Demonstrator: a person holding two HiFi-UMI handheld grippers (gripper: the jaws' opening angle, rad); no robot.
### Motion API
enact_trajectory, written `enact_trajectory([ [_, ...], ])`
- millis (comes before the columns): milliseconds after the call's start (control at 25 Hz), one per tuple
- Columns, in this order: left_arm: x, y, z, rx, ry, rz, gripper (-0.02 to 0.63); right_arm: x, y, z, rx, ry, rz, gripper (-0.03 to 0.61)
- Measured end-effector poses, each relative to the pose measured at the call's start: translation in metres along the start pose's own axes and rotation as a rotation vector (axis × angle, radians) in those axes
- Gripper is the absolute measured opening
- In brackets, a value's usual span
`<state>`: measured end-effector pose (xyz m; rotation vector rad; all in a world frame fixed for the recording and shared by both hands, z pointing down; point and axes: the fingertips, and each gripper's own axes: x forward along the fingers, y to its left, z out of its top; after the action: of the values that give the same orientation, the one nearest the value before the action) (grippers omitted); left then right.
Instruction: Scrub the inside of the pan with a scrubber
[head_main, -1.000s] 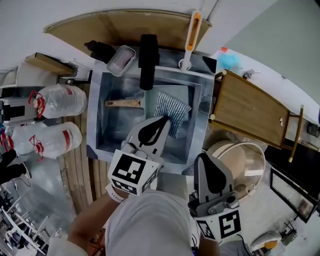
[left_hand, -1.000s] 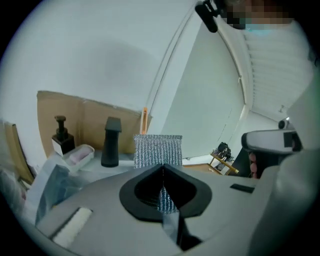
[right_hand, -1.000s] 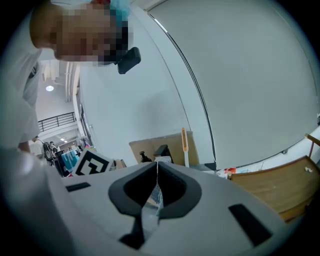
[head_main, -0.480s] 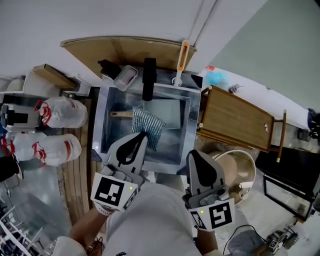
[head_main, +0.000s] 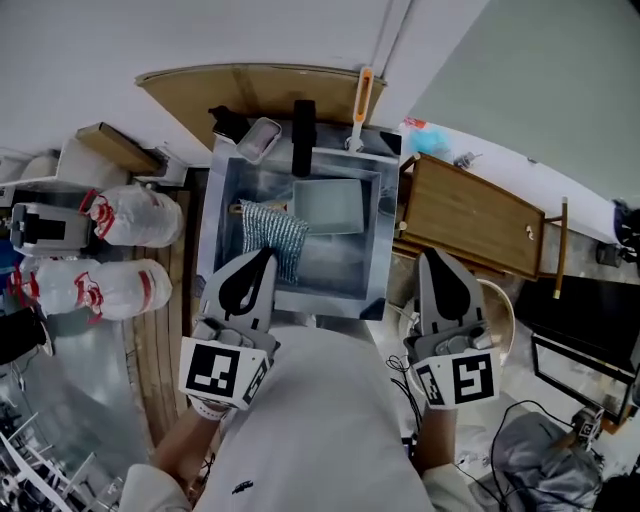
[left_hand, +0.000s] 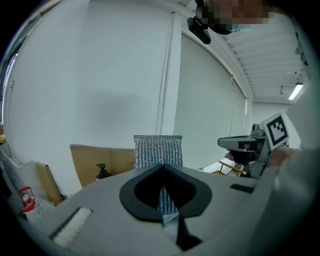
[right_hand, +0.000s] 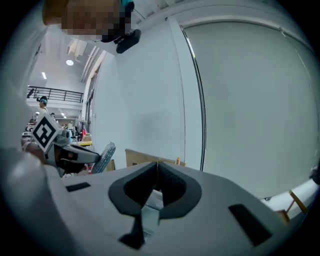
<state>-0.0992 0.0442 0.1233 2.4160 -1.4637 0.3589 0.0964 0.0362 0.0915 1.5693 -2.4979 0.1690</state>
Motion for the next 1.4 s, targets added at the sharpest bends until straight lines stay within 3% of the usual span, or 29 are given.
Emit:
enact_trajectory([
  [360,-0.024,0.014,-0.010,-0.023,-0.005,0.066,0.008,-0.011,0.009,-0.013,0.001,0.034,0.026,0.006],
  [600,-0.023,0.015,-0.011,-0.042,-0.002,0.065,0.008,-0.013,0.009,-0.014,0.132,0.045,0.028,0.006],
  [920,-0.022,0.016,-0.006,-0.045,-0.019,0.059,0.008,0.002,0.024,0.007,0.046,0.056,0.147,0.006],
  [1400,-0.022,0.011,-0.006,-0.062,-0.023,0.060,0.008,0.002,0.041,-0.002,0.068,0.049,0.162,0.006],
])
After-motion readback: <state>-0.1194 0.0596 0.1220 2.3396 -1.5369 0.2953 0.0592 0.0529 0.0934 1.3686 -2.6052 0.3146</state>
